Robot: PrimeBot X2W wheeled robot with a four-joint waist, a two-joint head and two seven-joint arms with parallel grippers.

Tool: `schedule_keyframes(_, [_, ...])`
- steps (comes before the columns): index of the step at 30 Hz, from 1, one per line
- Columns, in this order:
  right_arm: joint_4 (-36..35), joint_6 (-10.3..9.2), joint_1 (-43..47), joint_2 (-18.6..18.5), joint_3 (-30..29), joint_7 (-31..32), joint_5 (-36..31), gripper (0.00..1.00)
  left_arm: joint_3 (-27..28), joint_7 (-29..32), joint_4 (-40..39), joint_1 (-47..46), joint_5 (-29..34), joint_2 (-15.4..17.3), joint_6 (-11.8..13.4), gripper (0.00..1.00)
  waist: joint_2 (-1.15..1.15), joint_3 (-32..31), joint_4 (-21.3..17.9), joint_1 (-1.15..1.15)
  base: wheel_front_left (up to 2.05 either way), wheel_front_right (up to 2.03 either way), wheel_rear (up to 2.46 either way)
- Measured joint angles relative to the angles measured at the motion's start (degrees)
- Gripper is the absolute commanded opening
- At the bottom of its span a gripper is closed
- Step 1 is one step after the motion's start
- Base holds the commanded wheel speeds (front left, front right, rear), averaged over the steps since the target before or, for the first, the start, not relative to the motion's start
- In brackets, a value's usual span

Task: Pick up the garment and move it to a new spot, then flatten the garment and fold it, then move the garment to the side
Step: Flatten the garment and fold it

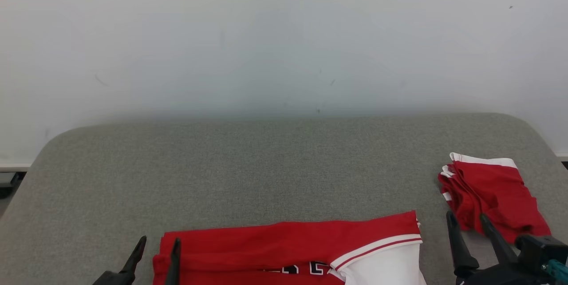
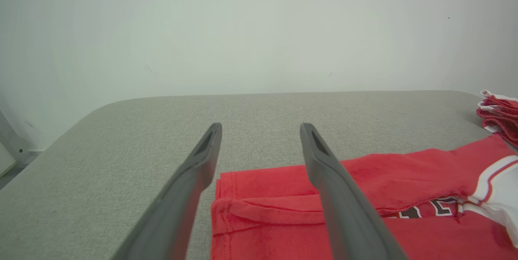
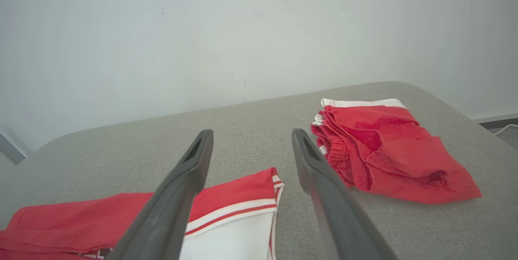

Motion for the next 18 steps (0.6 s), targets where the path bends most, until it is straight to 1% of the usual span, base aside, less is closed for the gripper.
schedule_keyframes(8, [-0.62,0.33,1.48,-0.82,-0.65,-3.32,-0.32,1.00,2.10,0.73,-4.61,5.54,-2.12,1.78,0.47,1.00,0.00,-0.63,-1.91,0.00,0.00,0.00,0.00])
schedule_keyframes(13, [-1.19,0.64,1.70,-1.33,-0.69,-4.57,-0.52,1.00,2.42,2.61,-6.93,6.38,-2.15,2.86,0.48,1.00,0.00,-0.34,-2.89,0.00,0.00,0.00,0.00])
schedule_keyframes(18, [-0.96,1.11,2.18,-1.42,-0.68,-5.25,-0.52,1.00,2.66,4.23,-8.65,6.41,-1.94,2.98,0.51,1.00,0.01,0.06,-3.17,0.00,0.00,0.00,0.00])
